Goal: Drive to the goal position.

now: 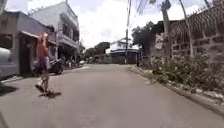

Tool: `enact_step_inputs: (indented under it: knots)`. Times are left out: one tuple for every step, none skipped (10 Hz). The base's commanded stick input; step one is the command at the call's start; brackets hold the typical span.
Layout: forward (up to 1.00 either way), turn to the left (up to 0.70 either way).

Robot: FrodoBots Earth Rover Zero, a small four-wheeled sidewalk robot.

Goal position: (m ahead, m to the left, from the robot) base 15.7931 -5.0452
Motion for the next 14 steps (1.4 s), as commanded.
enact_step_inputs:
  knots:
    - [1.0,0.0]
    - [1.0,0.0]
    - [1.0,0.0]
    - [1.0,0.0]
    - [1.0,0.0]
    - [1.0,0.0]
    - [1.0,0.0]
    - [1.0,0.0]
    - [1.0,0.0]
    - [1.0,0.0]
    - [1.0,0.0]
    - [1.0,0.0]
    - [1.0,0.0]
    - [1.0,0.0]
